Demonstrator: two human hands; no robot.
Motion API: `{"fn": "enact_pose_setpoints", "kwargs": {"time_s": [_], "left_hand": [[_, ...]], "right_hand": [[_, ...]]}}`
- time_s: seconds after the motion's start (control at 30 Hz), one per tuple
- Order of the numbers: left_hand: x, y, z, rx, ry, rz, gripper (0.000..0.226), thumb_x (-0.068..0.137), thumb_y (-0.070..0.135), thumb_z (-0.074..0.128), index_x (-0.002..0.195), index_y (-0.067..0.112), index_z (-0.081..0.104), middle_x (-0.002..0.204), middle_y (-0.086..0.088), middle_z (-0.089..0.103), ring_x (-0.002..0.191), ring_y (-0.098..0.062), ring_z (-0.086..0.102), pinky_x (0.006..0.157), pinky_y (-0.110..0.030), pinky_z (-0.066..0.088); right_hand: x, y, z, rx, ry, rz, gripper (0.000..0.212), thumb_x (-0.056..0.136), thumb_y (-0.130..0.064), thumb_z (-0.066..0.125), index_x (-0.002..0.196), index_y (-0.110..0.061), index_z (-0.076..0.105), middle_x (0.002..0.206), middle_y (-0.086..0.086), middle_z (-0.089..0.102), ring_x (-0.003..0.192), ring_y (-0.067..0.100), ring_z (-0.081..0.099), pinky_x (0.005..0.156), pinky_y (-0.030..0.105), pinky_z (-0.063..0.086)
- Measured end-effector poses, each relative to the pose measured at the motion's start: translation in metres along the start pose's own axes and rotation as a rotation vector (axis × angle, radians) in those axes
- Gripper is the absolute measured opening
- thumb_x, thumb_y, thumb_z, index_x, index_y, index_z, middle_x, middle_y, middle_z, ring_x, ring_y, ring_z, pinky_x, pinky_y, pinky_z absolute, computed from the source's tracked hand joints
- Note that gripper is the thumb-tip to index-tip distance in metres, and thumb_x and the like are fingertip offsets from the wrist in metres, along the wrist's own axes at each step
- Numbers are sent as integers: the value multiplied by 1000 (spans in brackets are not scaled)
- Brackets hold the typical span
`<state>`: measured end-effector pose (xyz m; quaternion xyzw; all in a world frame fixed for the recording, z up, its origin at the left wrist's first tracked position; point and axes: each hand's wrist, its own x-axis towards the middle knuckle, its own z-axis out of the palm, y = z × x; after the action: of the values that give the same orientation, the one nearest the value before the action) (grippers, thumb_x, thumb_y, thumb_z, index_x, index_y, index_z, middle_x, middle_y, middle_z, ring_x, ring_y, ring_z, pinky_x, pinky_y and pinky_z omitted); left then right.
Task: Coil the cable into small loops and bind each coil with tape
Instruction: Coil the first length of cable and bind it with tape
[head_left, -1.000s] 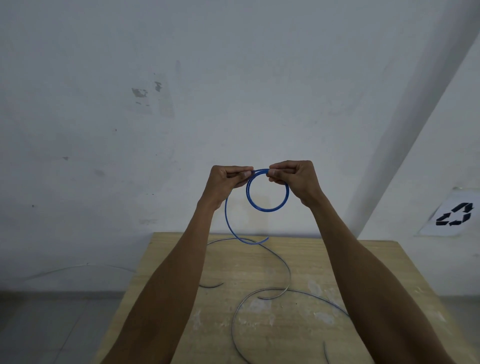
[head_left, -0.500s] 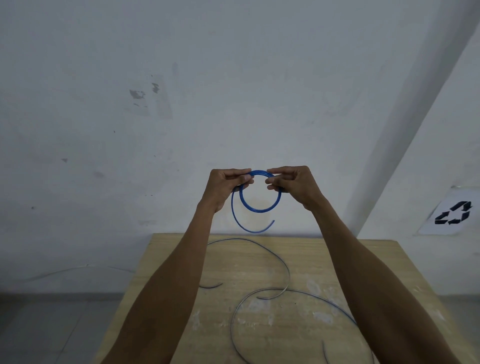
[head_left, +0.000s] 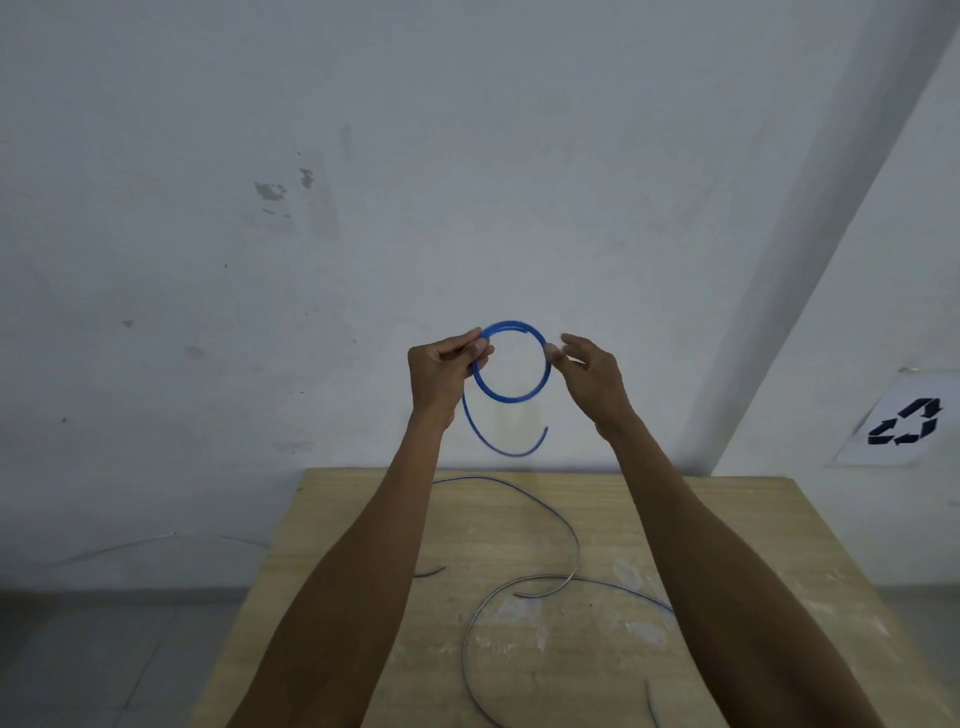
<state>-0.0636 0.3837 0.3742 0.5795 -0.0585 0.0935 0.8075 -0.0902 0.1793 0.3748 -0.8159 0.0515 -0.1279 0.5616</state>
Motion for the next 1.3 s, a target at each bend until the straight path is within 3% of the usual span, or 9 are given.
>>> {"fn": "enact_pose_setpoints", "kwargs": {"time_s": [0.07,0.13,0.23,0.3,0.43,0.53,0.7,0.9,1.3], "left_hand": [[1,-1,4,-58,91,19,26,88,-4,75,113,-9,73,95,-19,78,85,-30,78,82,-34,63],[3,-2,8,-105,139,28,26,88,-4,76,113,-9,73,97,-20,78,85,-30,78,81,-33,63],[2,-5,15,-122,177,38,25,88,-2,76,112,-6,75,97,-18,79,87,-30,78,81,-33,63],[0,-7,19,-118,170,34,24,89,-1,76,113,-5,75,98,-16,79,88,-30,78,81,-33,63],[-5,-12,18,-99,145,8,24,89,-1,76,113,-5,75,99,-16,79,88,-29,78,82,-34,63],[-5,-14,10,-72,147,-16,25,87,-1,77,112,-6,75,95,-16,79,84,-28,78,81,-34,64],[-6,-16,-3,59,51,-35,24,89,1,76,112,-4,75,92,-12,79,82,-28,78,79,-35,64],[-6,-14,-9,118,-69,-52,25,89,0,75,113,-4,74,93,-14,79,84,-29,78,80,-36,64],[2,-9,-25,152,-114,-48,26,89,-2,74,115,-5,73,96,-15,79,85,-29,79,78,-34,64]], "right_hand": [[-6,12,8,-127,130,168,65,96,-48,63,147,-10,48,151,14,49,135,30,50,109,40,41],[-18,19,17,-133,25,428,70,100,-43,60,152,-2,36,158,21,38,141,40,42,111,47,38],[-32,24,30,350,-244,770,69,103,-31,59,157,-5,25,164,23,20,133,56,44,98,61,48],[-36,25,34,744,-243,858,65,101,-15,63,152,1,27,150,38,35,118,57,57,90,59,53],[-31,19,32,900,-60,719,13,97,7,58,110,11,57,100,31,65,86,36,69,77,38,61],[-25,16,22,856,120,597,21,93,14,60,113,8,60,86,23,70,76,26,72,63,29,63],[-22,8,8,674,208,374,36,91,8,67,121,-13,65,93,22,75,79,25,75,81,30,63],[-12,11,8,395,121,176,30,97,-1,62,125,-7,69,91,10,77,81,19,70,85,34,62],[-13,5,3,315,-108,6,24,105,-12,52,122,-11,70,95,12,74,89,23,72,90,42,61]]}}
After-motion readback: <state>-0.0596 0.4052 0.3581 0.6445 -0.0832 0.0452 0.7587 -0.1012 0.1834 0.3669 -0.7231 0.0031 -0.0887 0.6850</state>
